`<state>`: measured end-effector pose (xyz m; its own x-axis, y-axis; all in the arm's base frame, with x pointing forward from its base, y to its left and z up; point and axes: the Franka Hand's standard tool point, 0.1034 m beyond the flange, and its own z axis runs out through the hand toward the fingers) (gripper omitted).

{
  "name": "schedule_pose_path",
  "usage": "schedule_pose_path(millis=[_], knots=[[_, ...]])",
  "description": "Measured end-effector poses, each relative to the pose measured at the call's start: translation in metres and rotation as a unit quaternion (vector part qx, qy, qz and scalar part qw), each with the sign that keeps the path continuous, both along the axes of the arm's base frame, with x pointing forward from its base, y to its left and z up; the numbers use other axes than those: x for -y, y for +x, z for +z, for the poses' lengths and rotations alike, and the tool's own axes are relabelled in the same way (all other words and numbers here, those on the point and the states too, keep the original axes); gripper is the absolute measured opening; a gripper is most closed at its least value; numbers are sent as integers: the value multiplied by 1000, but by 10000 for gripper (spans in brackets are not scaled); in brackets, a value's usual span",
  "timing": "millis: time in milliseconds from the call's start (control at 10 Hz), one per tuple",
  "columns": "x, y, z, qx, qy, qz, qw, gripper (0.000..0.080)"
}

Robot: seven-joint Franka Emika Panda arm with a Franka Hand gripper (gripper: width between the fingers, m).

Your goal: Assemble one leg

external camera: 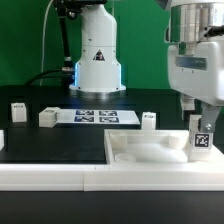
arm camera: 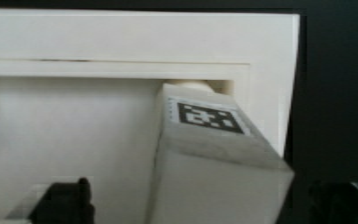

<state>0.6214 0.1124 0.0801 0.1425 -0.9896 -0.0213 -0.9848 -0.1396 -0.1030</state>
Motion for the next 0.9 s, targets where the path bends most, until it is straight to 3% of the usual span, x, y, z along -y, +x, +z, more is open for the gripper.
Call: schedule_pose_path(millis=[300,600,900], knots=[[-3,2,1,6,-15,138,990,646],[-7,2,-1,10,-31,287,957,649],[-4,2,-1,12,-48,414,909,649]])
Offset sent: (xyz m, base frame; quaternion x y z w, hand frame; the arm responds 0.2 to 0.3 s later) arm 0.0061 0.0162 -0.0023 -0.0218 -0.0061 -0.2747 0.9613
